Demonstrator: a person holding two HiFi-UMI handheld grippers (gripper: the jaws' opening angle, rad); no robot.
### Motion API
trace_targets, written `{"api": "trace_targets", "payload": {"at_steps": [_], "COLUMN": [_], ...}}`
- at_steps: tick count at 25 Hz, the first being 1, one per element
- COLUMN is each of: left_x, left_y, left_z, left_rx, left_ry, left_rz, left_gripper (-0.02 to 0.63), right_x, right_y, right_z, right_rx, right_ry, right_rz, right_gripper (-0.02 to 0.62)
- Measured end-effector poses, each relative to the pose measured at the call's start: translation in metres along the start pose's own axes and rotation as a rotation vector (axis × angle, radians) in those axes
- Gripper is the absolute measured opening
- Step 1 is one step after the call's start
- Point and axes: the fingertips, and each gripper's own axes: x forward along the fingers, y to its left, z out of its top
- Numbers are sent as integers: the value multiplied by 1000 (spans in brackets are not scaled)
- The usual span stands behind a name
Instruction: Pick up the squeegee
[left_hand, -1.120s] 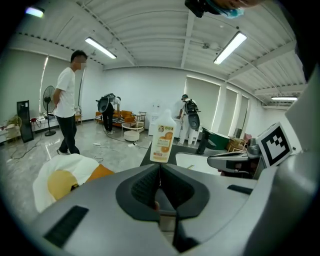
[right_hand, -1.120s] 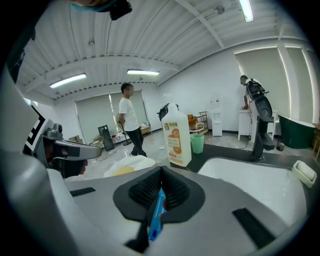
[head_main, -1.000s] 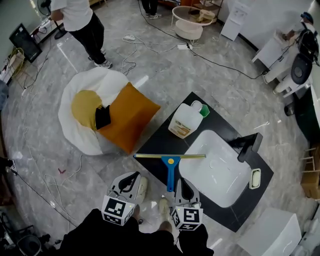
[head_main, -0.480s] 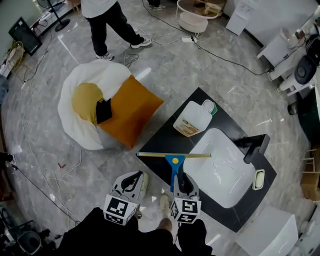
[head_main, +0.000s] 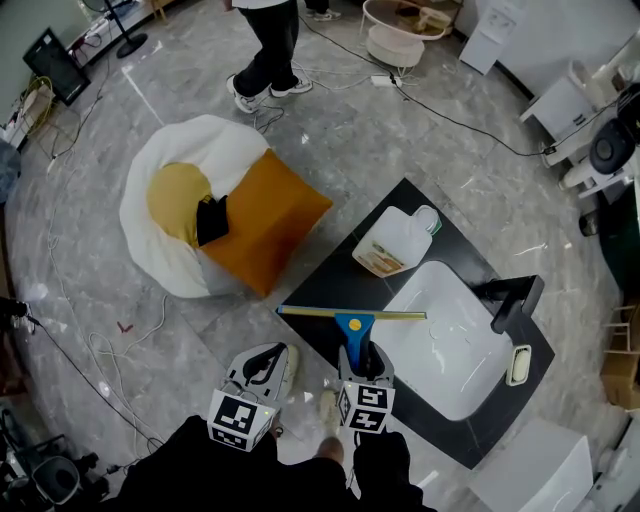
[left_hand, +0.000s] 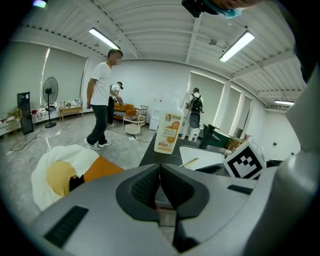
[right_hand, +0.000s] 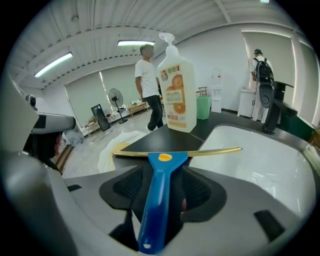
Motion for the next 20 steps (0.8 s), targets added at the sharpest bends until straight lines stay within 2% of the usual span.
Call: {"api": "trace_targets", "payload": {"at_steps": [9, 20], "left_x": [1, 1], "left_y": [0, 8], "left_z": [-2, -2], "left_rx": [-2, -9], "left_ry": [10, 9], "left_rz": [-8, 8], "left_gripper": [25, 25], "right_x": [17, 26], "right_y": [0, 0], "right_z": [-15, -17], "right_rx": [-29, -77], "right_ry": [66, 91], "right_rz": [-22, -48], "right_gripper": [259, 208]}}
